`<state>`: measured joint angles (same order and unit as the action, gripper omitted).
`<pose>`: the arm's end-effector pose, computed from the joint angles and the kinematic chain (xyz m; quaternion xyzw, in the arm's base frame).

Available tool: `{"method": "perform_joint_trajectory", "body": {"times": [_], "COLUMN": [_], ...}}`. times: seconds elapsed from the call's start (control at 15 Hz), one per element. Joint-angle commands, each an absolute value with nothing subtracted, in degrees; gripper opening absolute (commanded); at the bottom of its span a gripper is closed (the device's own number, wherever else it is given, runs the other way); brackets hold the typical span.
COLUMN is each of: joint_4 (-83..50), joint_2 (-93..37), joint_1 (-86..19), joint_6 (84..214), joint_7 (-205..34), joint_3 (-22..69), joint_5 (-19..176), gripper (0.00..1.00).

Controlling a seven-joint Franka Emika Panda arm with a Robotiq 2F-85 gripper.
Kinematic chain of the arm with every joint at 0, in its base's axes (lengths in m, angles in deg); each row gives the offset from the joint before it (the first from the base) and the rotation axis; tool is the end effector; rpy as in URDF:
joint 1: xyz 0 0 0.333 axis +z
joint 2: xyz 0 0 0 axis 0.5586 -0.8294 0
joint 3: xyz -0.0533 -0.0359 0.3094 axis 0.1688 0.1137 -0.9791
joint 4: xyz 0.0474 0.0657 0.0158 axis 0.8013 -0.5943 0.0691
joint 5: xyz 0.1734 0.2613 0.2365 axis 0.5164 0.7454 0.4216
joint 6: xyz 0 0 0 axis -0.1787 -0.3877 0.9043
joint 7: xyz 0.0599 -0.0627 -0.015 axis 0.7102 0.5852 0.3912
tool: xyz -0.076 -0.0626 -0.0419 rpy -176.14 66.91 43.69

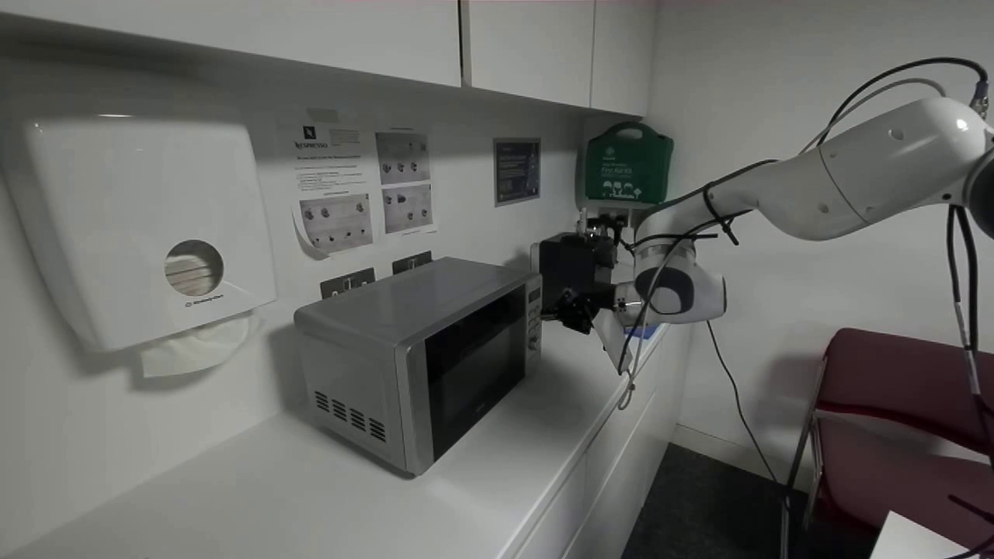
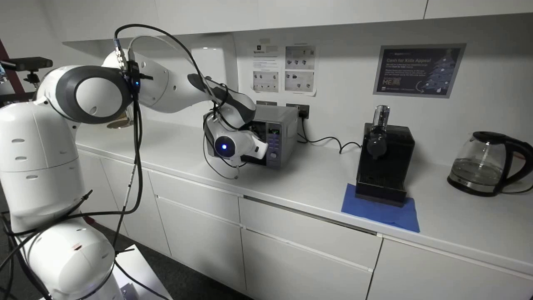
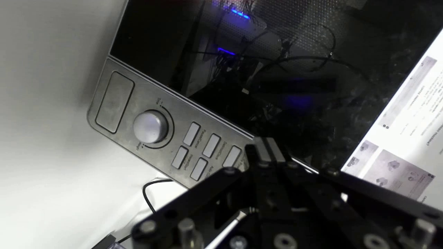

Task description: Press a button on the microwave.

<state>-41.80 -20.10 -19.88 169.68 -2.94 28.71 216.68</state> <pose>0.5794 0.0303 0.3756 -0.7545 0.2841 -0.4284 0.4080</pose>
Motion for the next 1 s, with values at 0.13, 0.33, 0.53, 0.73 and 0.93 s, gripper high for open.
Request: {"method": "perform_joint_trajectory", "body": {"times": [0.13,0.33,0.53,0.73,0.93], "joint_4": [-47.7,-47.8,-47.6,-46.0,-46.3], "joint_2": [-13.3,-13.1,-13.3,-15.5,-15.5], "joint_1": [-20.6,-21.4,-21.8,-21.4,-21.4], "joint_6": [167.2,167.8,168.4,169.6,169.6], "joint_7": [-0.7,-1.4,-1.4,-2.7,-2.7], "joint_3": [29.7,30.8,32.1,32.0,32.1], "joint_5": [217.7,219.3,220.4,218.4,218.4], "gripper": [0.0,0.0,0.0,0.0,0.0]}}
